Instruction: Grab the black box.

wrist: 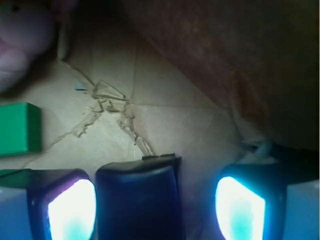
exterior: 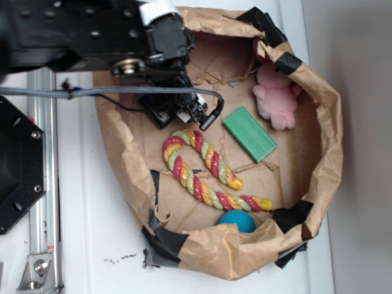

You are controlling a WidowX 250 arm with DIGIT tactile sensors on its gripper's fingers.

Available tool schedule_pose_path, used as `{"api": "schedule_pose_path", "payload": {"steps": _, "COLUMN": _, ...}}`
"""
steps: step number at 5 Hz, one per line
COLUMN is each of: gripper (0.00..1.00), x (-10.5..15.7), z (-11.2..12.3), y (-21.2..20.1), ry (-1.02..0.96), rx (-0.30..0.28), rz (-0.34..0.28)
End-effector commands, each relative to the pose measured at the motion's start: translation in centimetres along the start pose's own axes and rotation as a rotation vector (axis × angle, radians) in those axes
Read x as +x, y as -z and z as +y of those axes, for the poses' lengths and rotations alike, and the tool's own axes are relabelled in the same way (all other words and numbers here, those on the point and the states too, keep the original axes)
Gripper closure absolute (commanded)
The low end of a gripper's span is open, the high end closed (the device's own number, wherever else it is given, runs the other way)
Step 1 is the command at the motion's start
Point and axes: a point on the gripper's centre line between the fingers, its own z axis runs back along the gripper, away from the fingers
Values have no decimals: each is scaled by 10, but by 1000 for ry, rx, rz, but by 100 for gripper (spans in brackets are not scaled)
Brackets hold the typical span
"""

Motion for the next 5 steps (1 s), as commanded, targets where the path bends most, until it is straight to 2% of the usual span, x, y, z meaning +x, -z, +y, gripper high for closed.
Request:
{"api": "schedule_pose_path", "payload": {"steps": 1, "gripper": 0, "x": 2, "z": 13, "y": 6, "ry": -3, "rx": 58, "rz": -34}}
{"api": "schedule_pose_path", "payload": {"steps": 2, "gripper": 0, "x": -13, "z": 5, "y": 24, "ry": 74, "rx": 57, "rz": 12}}
{"api": "schedule_pose_path", "payload": {"steps": 3, "gripper": 0, "x": -36, "z": -17, "y": 32, "ry": 181, "rx": -104, "rz": 108}}
{"api": "schedule_pose_path", "payload": {"steps": 4, "gripper": 0, "x": -44, "z": -26, "y": 25, "ry": 195, "rx": -137, "rz": 122}}
{"api": "schedule_pose_path", "payload": {"steps": 5, "gripper": 100, "x": -40, "z": -25, "y": 19, "ry": 164, "rx": -133, "rz": 100}}
